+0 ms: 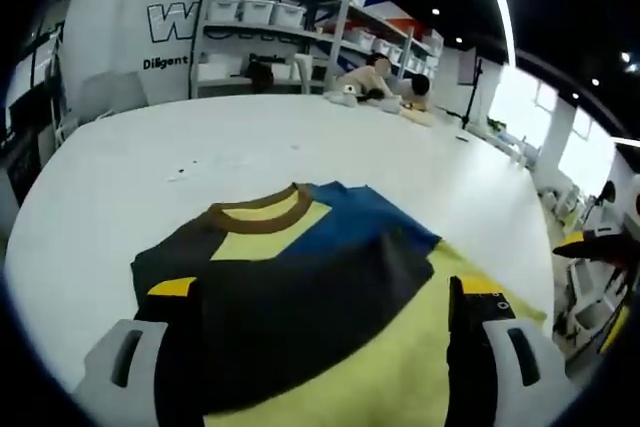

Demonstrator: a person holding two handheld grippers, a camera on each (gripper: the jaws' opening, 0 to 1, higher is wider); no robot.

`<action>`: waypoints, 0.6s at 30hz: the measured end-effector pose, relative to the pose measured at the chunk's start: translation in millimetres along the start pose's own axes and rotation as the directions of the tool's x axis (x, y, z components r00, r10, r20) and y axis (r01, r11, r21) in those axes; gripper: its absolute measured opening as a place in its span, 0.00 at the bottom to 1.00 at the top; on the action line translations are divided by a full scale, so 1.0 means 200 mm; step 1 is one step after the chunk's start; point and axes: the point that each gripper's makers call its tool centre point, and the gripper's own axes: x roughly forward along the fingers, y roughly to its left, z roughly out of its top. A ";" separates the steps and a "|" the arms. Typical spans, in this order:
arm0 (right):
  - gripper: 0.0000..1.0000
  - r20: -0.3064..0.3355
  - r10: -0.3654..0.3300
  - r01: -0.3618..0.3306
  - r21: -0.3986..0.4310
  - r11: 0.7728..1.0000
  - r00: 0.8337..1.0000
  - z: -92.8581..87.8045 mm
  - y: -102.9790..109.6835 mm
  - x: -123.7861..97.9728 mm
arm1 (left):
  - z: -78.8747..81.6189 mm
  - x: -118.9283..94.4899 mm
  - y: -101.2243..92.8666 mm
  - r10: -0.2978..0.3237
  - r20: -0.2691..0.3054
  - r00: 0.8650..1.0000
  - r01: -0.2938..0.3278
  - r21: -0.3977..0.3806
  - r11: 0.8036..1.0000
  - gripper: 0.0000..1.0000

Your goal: Fold the garment on the visible template until the final outline fits inside the template.

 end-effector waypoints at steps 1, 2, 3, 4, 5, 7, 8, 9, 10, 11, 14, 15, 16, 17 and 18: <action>0.99 0.004 -0.002 0.002 0.001 1.000 1.000 0.00 0.00 0.00 | 0.00 -0.02 0.04 0.018 0.006 1.000 -0.018 -0.013 1.000 0.98; 0.99 0.005 -0.002 0.002 0.003 1.000 1.000 0.00 0.00 0.00 | -0.01 -0.03 0.06 0.026 0.006 1.000 -0.026 -0.022 0.999 0.98; 0.99 0.005 0.001 -0.001 0.004 1.000 1.000 0.01 0.00 0.01 | -0.02 -0.04 0.09 0.039 0.007 0.999 -0.039 -0.035 0.999 0.98; 0.99 0.005 0.002 -0.002 0.003 1.000 1.000 0.01 0.00 0.01 | -0.02 -0.04 0.10 0.041 0.005 0.999 -0.041 -0.037 0.999 0.98; 0.99 0.005 0.003 -0.003 -0.002 1.000 1.000 0.01 0.01 0.01 | -0.03 -0.05 0.12 0.049 0.000 0.999 -0.049 -0.044 0.998 0.98; 0.99 0.007 0.006 -0.006 -0.002 1.000 1.000 0.02 0.01 0.02 | -0.04 -0.07 0.16 0.068 0.003 0.998 -0.067 -0.056 0.996 0.97; 0.99 0.007 0.007 -0.007 -0.002 1.000 1.000 0.02 0.01 0.02 | -0.05 -0.08 0.18 0.075 0.002 0.997 -0.075 -0.059 0.995 0.96; 0.99 0.009 0.011 -0.011 -0.003 1.000 1.000 0.02 0.01 0.03 | -0.06 -0.09 0.20 0.089 -0.002 0.996 -0.089 -0.065 0.994 0.96; 0.99 0.010 0.012 -0.012 -0.002 1.000 1.000 0.03 0.01 0.04 | -0.06 -0.10 0.21 0.096 -0.005 0.995 -0.097 -0.065 0.993 0.95; 0.99 0.014 0.010 -0.010 -0.002 1.000 1.000 0.04 0.01 0.05 | -0.07 -0.10 0.23 0.105 -0.006 0.994 -0.105 -0.067 0.992 0.94; 0.98 0.016 0.013 -0.013 -0.009 1.000 1.000 0.05 0.00 0.07 | -0.12 -0.13 0.29 0.138 -0.026 0.990 -0.140 -0.121 0.983 0.91; 0.98 0.018 0.013 -0.013 -0.012 1.000 1.000 0.06 0.00 0.08 | -0.13 -0.14 0.31 0.140 -0.026 0.990 -0.142 -0.126 0.982 0.90; 0.97 0.020 0.015 -0.014 -0.015 1.000 1.000 0.07 0.00 0.09 | -0.14 -0.14 0.32 0.141 -0.030 0.990 -0.144 -0.132 0.981 0.89; 0.96 0.022 0.015 -0.014 -0.016 1.000 1.000 0.08 -0.01 0.10 | -0.16 -0.15 0.34 0.152 -0.043 0.987 -0.157 -0.152 0.976 0.88; 0.96 0.024 0.015 -0.015 -0.018 1.000 1.000 0.09 -0.01 0.11 | -0.18 -0.16 0.35 0.155 -0.049 0.987 -0.161 -0.162 0.973 0.86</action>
